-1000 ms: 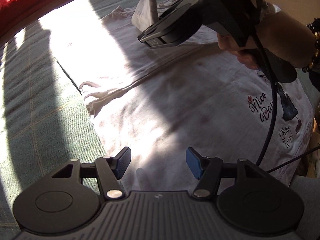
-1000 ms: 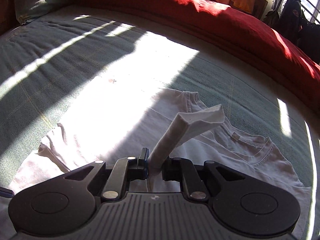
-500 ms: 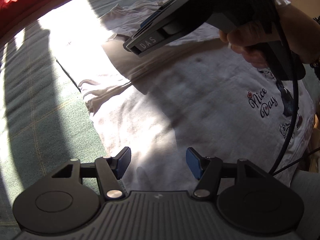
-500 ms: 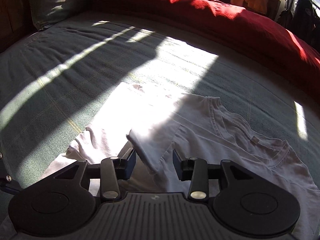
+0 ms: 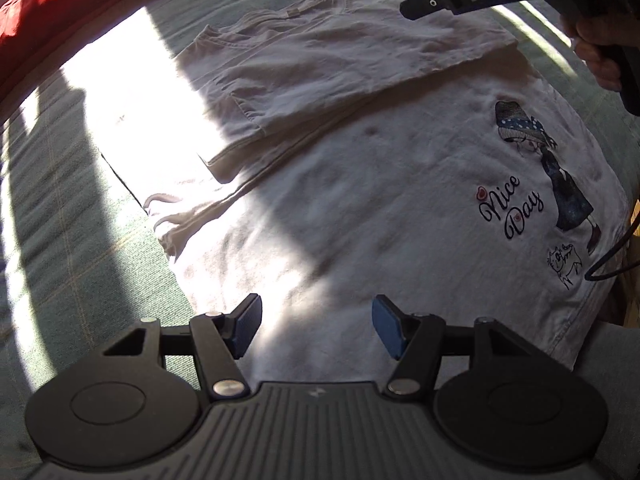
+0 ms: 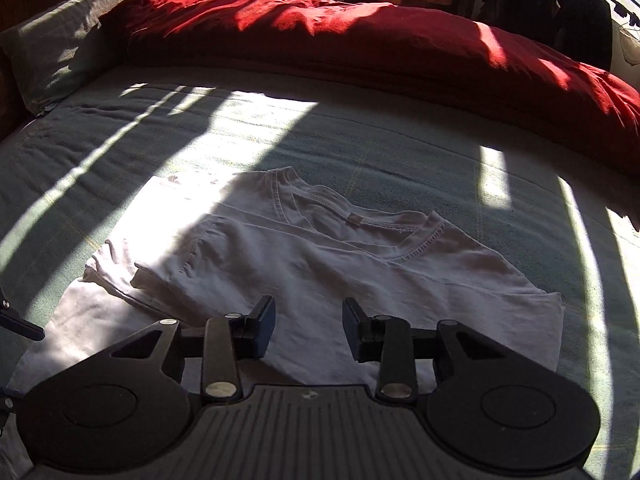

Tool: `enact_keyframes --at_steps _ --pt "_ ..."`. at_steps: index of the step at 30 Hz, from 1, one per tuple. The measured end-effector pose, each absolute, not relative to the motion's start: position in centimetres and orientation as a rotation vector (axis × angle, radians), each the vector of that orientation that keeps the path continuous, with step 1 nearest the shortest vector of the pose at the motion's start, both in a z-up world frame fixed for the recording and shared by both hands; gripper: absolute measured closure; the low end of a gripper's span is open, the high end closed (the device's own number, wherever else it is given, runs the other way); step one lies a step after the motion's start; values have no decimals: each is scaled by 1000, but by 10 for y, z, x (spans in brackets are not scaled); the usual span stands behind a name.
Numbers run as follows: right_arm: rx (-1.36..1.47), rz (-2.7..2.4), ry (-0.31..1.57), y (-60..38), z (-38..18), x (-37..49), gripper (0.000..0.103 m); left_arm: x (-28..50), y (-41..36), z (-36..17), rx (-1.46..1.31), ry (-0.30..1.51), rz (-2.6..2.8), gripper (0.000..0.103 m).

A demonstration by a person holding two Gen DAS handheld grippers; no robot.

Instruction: Fold clothes

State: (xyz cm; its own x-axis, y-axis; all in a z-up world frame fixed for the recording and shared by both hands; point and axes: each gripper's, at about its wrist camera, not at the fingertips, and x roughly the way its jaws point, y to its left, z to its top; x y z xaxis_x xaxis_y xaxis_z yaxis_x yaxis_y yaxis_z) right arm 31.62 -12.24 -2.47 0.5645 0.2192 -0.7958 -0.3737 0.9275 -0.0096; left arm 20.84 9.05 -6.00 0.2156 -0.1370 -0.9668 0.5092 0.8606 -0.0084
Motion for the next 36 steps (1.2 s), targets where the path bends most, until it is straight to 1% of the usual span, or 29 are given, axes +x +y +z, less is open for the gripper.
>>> enact_keyframes --at_steps 1,2,7,9,11,16,19,26,36 --pt "-170 299 908 -140 -25 319 78 212 85 -58 345 1273 -460 41" --pt "-148 247 907 -158 -25 321 80 216 80 -56 346 1264 -460 41" --pt "-54 43 895 -234 -42 331 81 247 36 -52 360 1208 -494 41" --pt "-31 7 887 -256 -53 340 85 258 16 -53 367 1193 -506 41" --pt "3 -10 893 -271 -66 351 86 268 -3 -56 377 1182 -515 41" --pt "73 44 947 -279 -99 374 86 284 -40 -63 378 1196 -538 41" --pt "101 74 963 -281 -110 380 85 291 -56 -67 381 1206 -542 41" --pt "151 125 989 -292 -108 387 85 306 -78 -70 388 1225 -560 41" --pt "203 120 1016 -298 -102 391 85 314 -85 -70 403 1225 -581 41"
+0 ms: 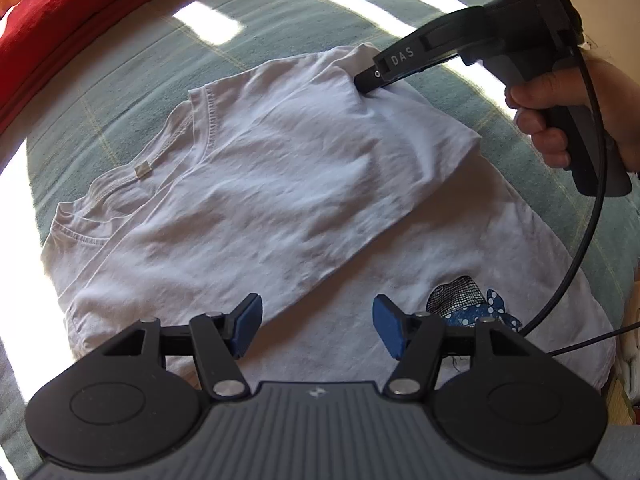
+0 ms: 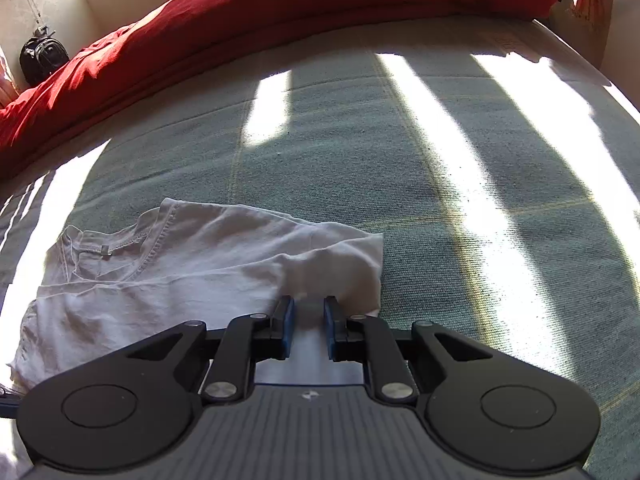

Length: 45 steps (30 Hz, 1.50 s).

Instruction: Fold clothes

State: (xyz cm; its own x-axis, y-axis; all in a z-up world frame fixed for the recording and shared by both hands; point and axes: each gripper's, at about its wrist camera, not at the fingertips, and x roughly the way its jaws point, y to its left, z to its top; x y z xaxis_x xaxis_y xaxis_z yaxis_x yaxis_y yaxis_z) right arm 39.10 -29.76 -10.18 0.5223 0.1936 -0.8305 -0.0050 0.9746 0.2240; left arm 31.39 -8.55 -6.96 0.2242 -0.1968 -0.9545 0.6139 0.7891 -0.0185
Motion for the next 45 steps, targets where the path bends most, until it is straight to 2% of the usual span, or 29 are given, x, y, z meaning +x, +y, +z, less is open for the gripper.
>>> enact_keyframes --at_steps 5,7,9,14,18,23,25,27,32,33,34,40,42,45 --pt "201 126 1004 -300 -91 382 85 324 -78 -60 375 1217 -559 41" --pt "189 116 993 -305 -84 368 81 338 -77 -52 344 1198 -560 41" --pt "175 105 986 -309 -78 352 72 355 -80 -45 307 1177 -569 41" --pt "124 115 1003 -311 -77 308 71 408 -107 -32 189 1101 -657 42" --pt "129 149 1015 -306 -83 283 71 449 -155 -42 117 1073 -777 42" --pt "112 161 999 -296 -87 267 67 471 -220 -83 314 1105 -846 47" --pt "86 150 995 -293 -89 263 67 463 -230 -92 429 1030 -867 49" --pt "77 147 998 -293 -94 262 67 456 -236 -102 542 959 -874 47" --pt "89 138 992 -296 -100 261 67 459 -241 -112 601 797 -897 45" --pt "87 137 990 -296 -101 261 67 461 -243 -111 604 785 -876 48" --pt "82 137 990 -295 -100 261 67 465 -242 -107 581 799 -867 51" --pt "65 158 939 -296 -84 261 68 459 -213 -65 424 860 -886 51" --pt "68 165 906 -298 -74 259 77 450 -197 -55 368 921 -908 51" --pt "88 179 865 -300 -63 261 79 439 -176 -57 253 1049 -956 51"
